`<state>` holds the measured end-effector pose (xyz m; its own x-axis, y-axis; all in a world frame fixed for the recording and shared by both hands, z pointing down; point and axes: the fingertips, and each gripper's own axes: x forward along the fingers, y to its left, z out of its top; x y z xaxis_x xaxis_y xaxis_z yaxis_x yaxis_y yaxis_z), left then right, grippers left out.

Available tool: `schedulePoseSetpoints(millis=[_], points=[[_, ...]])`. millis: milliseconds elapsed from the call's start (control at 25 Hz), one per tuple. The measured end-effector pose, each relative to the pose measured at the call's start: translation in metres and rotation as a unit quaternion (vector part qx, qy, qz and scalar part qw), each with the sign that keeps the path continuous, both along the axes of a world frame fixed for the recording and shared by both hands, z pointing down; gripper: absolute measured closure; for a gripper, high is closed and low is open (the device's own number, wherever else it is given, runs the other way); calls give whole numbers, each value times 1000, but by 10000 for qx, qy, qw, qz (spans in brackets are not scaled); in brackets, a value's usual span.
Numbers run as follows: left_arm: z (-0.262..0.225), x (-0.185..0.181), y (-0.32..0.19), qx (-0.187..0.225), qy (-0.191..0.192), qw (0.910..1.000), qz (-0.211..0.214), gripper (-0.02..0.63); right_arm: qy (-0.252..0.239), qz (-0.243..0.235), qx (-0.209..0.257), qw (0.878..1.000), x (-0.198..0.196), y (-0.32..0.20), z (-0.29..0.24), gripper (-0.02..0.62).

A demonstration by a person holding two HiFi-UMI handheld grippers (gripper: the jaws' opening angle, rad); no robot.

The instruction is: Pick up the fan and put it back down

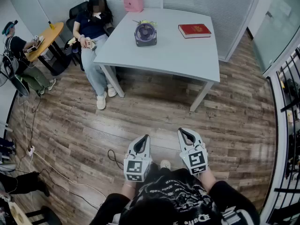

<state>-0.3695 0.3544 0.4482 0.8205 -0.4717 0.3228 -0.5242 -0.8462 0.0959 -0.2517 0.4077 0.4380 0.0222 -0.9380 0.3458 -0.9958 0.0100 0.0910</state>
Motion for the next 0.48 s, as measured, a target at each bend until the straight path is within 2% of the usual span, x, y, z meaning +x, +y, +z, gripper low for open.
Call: schedulePoseSetpoints(millis=[480], points=[[7,2,11,89,-53,9999,52,586,-75,-62,-4,10000,-3,9,8,589]])
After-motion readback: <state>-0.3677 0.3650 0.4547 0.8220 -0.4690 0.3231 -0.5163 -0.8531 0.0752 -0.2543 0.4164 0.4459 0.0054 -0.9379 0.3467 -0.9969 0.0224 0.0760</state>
